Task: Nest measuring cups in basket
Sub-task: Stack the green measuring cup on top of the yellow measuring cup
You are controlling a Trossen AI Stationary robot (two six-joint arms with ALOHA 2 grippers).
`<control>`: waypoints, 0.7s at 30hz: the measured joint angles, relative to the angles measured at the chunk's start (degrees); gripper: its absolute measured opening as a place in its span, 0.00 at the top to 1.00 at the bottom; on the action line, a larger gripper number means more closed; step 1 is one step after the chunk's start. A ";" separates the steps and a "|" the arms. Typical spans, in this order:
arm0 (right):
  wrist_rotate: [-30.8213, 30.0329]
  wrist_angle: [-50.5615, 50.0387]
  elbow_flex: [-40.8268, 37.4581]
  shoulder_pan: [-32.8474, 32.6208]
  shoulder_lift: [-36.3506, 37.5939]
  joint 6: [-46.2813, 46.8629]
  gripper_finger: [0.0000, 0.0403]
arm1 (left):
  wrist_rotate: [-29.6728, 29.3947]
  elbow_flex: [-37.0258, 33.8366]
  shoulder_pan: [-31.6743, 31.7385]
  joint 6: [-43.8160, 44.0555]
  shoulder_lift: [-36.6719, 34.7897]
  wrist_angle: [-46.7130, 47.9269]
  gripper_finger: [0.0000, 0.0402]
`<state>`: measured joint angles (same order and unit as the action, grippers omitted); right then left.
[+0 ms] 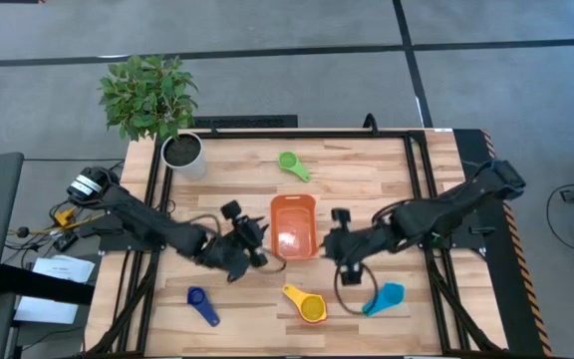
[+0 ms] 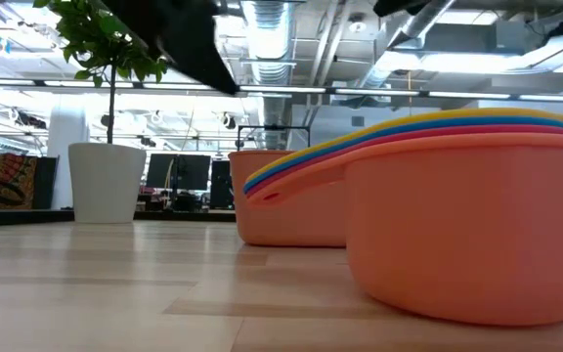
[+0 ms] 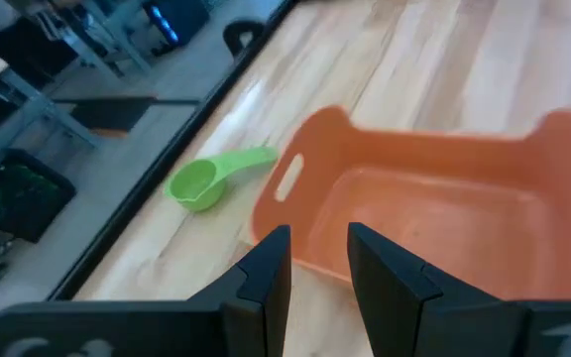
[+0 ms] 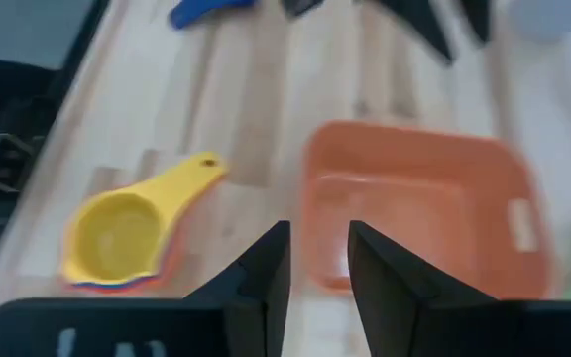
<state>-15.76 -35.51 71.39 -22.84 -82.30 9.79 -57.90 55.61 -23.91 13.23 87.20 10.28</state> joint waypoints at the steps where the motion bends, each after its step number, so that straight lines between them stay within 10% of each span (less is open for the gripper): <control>1: -0.38 0.99 -1.38 1.39 1.58 -1.44 0.69 | 2.26 0.00 2.02 -0.12 0.00 0.69 0.77; 11: 6.85 23.49 -23.42 26.27 10.56 -0.49 0.68 | 19.23 0.00 23.41 -15.14 0.02 -3.78 0.77; 17: 6.54 41.55 -32.17 29.85 7.95 4.75 0.69 | 52.44 0.00 39.26 -29.59 1.30 -15.79 0.77; 21: 6.47 54.96 -35.53 28.29 5.07 5.67 0.71 | 62.03 1.11 48.47 -33.47 5.54 -23.35 0.77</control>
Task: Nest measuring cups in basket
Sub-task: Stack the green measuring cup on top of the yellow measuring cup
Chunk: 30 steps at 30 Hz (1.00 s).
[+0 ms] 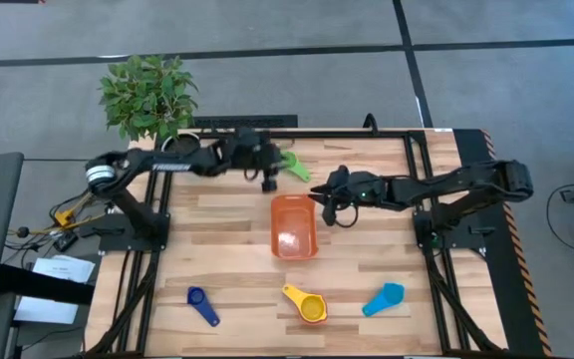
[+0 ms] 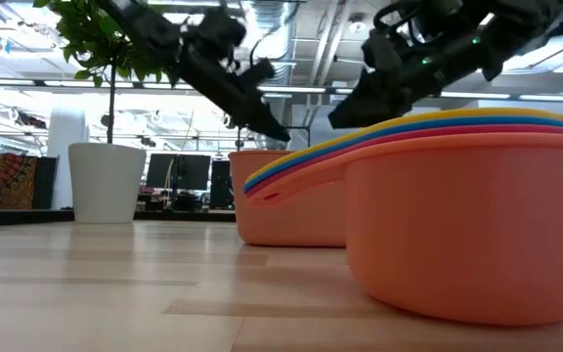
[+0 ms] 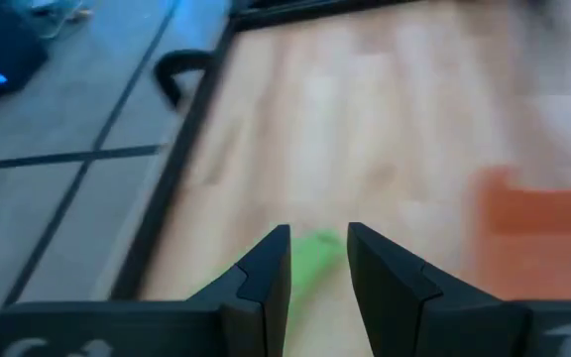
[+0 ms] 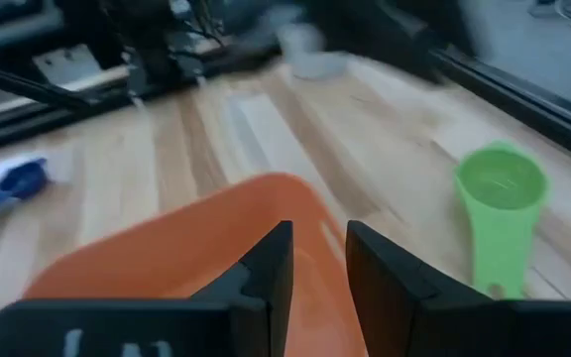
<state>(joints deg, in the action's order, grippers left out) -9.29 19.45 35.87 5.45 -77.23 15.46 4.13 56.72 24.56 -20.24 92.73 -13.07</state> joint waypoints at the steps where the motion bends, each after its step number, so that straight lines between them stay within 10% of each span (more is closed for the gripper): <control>1: 0.01 1.68 -0.45 -0.34 -0.37 0.01 0.71 | 0.95 0.84 1.89 -0.42 1.48 -0.35 0.77; 16: 0.26 2.03 -0.27 0.13 -3.58 -0.65 0.70 | 4.04 20.00 9.85 -1.37 22.17 12.10 0.77; 30: 0.23 0.17 -0.27 0.16 -3.58 -0.48 0.71 | -0.47 22.67 9.87 -3.02 26.72 20.49 0.80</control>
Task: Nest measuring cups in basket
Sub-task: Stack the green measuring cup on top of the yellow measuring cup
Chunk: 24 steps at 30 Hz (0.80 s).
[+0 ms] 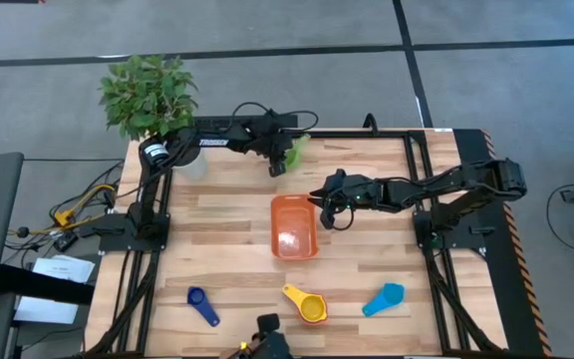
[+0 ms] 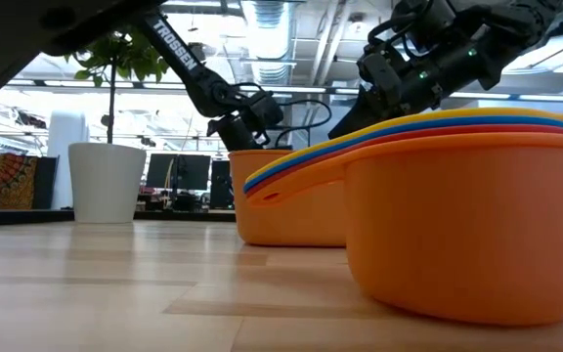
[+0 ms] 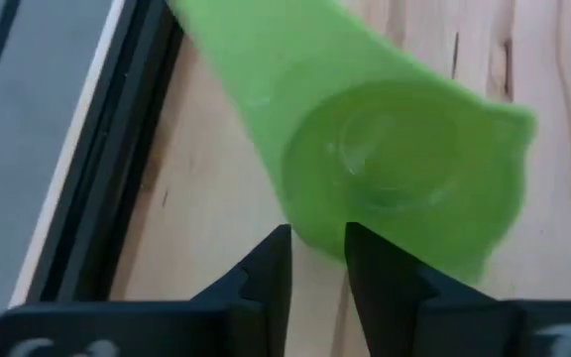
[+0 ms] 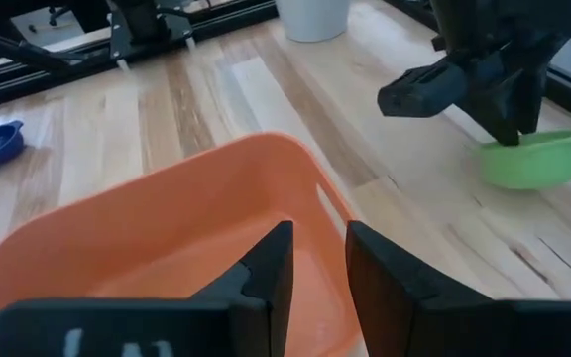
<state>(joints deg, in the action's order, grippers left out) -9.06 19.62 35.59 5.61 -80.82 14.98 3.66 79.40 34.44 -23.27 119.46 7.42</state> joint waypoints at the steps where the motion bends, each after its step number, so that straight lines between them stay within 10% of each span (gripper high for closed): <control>1: 0.00 -0.03 0.00 -0.10 0.00 0.04 0.71 | -0.02 0.00 0.00 -0.02 0.00 0.24 0.82; 9: 0.01 -0.24 0.00 -0.38 0.02 0.53 0.71 | -0.28 0.00 -0.02 0.62 0.00 0.85 0.99; 24: 0.00 -0.09 0.00 -1.90 0.02 1.58 0.71 | -6.48 0.00 -1.67 2.93 -4.46 6.30 1.00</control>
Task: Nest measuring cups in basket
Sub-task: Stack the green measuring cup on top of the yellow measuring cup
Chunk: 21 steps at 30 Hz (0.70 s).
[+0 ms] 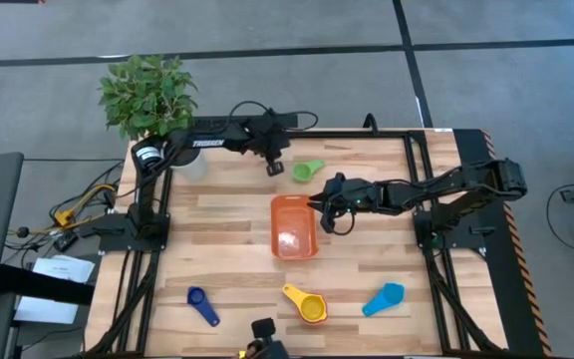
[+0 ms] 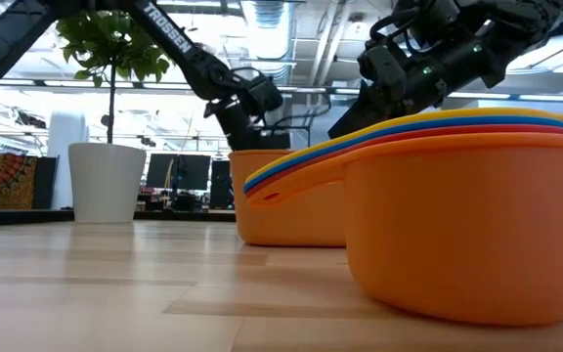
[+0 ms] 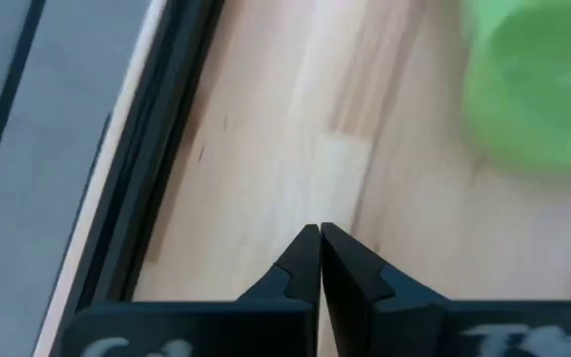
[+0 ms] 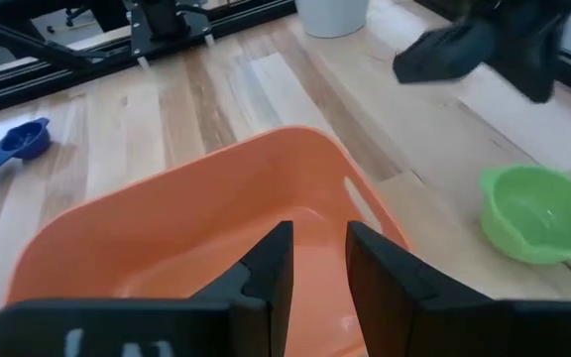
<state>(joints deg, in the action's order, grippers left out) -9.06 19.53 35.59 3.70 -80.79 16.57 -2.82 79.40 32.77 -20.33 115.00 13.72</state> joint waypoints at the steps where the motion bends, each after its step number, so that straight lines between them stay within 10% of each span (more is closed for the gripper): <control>1: 0.00 0.02 0.00 -0.12 0.00 0.18 0.71 | 1.00 0.00 -0.19 0.63 -0.46 -0.62 1.00; 9: -0.02 0.26 0.00 -1.07 0.00 2.27 0.71 | 12.57 0.11 -0.65 10.54 0.48 -10.28 0.97; 21: 0.00 0.17 0.00 -3.72 0.00 3.09 0.71 | 10.03 0.00 -2.98 11.45 6.26 -10.48 0.66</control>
<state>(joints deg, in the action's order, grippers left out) -9.06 19.70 35.59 -0.02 -80.79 19.66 7.20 79.40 29.79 -8.89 121.26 3.25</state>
